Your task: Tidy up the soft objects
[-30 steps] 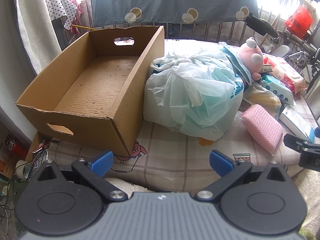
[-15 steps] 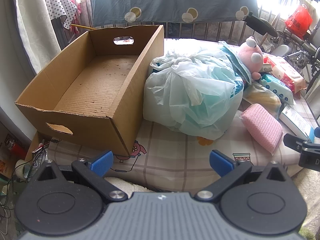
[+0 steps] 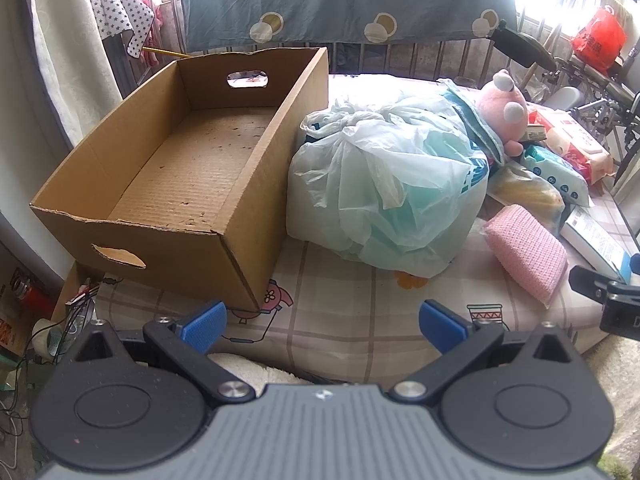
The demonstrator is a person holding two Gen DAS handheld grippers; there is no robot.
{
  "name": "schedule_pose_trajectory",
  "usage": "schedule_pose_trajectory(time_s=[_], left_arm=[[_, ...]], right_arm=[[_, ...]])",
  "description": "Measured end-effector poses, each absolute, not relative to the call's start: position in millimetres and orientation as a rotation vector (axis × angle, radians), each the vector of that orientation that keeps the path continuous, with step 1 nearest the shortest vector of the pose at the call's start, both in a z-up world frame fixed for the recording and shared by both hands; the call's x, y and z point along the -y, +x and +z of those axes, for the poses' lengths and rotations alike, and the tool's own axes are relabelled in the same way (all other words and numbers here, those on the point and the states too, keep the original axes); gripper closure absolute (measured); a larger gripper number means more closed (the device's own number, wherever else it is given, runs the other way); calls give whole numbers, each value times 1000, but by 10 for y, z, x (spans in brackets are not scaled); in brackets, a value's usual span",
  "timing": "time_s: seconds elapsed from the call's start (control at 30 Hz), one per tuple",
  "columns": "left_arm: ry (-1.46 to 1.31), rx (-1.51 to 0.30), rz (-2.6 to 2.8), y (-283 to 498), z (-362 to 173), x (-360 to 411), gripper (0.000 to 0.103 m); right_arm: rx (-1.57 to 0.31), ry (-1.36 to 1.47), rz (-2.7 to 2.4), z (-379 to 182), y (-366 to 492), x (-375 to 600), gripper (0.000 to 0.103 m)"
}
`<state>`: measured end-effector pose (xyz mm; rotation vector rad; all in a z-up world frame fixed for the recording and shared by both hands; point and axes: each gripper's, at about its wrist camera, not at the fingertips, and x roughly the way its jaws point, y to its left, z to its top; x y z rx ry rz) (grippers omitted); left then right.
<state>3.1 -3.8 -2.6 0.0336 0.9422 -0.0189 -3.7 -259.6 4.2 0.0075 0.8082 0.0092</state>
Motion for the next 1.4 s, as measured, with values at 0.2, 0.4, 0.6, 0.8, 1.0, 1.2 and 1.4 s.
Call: schedule_pose_trajectory(time_s=[0.2,0.4,0.6,0.8,1.0,1.2,1.4], left_arm=[[30,-948,-17,38,-28,19,0],[28,-949,-17,36,-29,17,0],[32,-948,-7,27,-18,59,0],[95,-923,-52,-29,-30,343,0],[151,-914,-183,14,-160,813,0],[129,-907,-318,180,-300,1155,12],[103,-968,-403,426,-410,1384,16]], right_arm=[[-805,10,7,40,-33,2609,1],[-805,12,9,46,-31,2616,1],[-804,21,21,47,-28,2639,1],[-779,100,82,-22,3,2938,1],[-743,260,191,-171,111,3492,1],[-773,427,343,-281,420,3789,10],[-883,509,440,-451,859,3795,35]])
